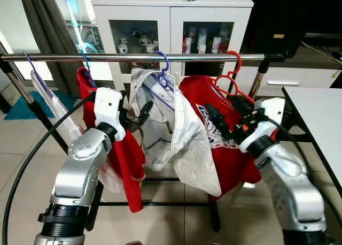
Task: Hang hanger
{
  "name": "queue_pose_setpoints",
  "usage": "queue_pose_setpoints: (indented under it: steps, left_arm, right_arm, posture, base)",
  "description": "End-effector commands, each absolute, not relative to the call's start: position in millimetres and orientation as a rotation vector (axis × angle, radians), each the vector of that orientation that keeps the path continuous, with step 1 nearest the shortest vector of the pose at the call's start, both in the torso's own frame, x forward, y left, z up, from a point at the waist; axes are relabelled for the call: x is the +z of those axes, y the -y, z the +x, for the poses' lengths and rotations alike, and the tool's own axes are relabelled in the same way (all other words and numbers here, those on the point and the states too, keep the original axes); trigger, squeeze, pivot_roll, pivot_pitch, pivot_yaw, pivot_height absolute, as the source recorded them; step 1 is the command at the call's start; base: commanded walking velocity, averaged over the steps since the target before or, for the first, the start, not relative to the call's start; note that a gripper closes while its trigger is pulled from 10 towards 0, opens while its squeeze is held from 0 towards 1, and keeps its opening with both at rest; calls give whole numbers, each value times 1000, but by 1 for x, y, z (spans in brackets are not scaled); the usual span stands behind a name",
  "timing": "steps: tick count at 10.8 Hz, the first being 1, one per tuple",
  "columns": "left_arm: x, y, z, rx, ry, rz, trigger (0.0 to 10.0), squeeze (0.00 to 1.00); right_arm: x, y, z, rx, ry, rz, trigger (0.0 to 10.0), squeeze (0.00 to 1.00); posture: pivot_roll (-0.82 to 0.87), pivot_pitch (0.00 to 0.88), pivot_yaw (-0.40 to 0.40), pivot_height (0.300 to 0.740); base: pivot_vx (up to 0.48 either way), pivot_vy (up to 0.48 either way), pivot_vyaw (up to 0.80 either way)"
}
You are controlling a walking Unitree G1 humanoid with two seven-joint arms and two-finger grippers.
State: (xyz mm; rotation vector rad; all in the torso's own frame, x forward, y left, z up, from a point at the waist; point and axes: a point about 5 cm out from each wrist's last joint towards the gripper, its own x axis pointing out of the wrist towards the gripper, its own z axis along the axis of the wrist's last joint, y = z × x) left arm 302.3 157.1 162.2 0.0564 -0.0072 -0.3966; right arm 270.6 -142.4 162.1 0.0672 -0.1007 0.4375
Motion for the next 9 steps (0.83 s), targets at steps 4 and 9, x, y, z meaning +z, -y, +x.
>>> queue_pose_setpoints:
  steps: [4,9]
  left_arm:
    - [160,-154,296,-397,5,65,10000,996]
    - [155,-159,294,-364,20,121,10000,212]
  right_arm:
    - [168,138,269,390,174,21,10000,1000]
    - [161,138,271,290,166,92,10000,1000]
  posture:
    - [18,6,39,740]
    - [24,10,30,740]
  base:
    - [0,0,0]
    - [0,0,0]
